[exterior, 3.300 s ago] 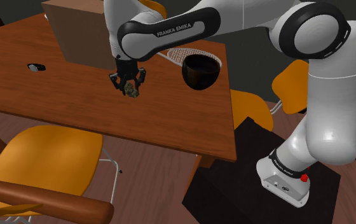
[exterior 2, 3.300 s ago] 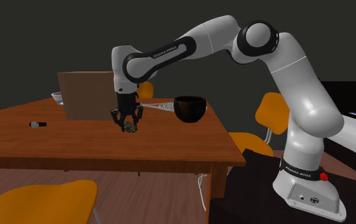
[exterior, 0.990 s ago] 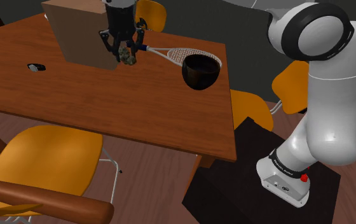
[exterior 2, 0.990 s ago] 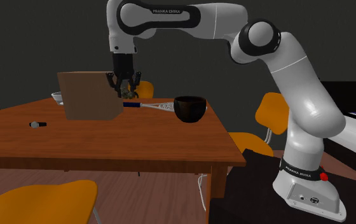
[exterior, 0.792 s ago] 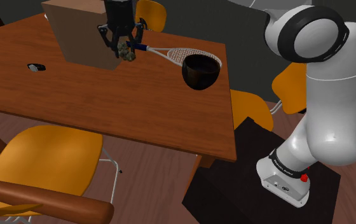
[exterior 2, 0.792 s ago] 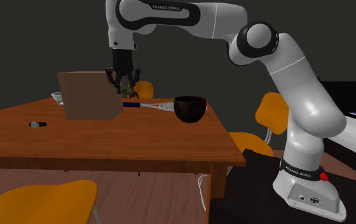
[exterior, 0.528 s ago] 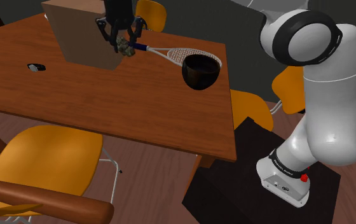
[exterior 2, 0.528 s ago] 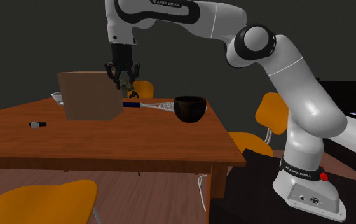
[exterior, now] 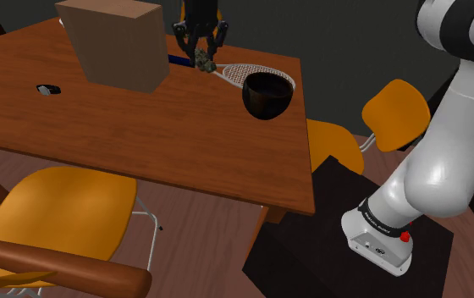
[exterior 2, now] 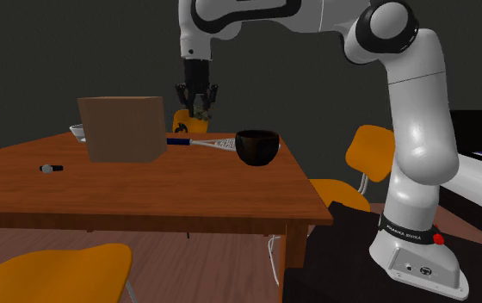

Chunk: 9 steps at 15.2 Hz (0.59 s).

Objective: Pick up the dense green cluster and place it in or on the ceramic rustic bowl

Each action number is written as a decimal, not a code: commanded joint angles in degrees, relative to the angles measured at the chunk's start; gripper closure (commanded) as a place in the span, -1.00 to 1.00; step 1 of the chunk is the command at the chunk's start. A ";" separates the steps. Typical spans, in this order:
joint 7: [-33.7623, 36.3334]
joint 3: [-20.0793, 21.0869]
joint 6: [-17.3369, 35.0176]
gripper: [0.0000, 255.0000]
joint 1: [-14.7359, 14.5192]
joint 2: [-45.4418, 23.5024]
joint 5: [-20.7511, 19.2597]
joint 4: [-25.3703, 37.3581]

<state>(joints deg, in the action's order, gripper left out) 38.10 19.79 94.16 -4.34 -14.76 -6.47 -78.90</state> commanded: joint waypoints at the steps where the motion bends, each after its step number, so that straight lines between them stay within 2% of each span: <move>1: -2.26 -0.54 1.72 1.00 2.07 4.09 1.51 -5.49; 9: -13.00 -5.00 5.36 1.00 8.31 17.84 6.10 -21.95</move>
<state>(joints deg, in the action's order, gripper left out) 26.55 15.42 99.42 3.32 1.05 -0.96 -98.81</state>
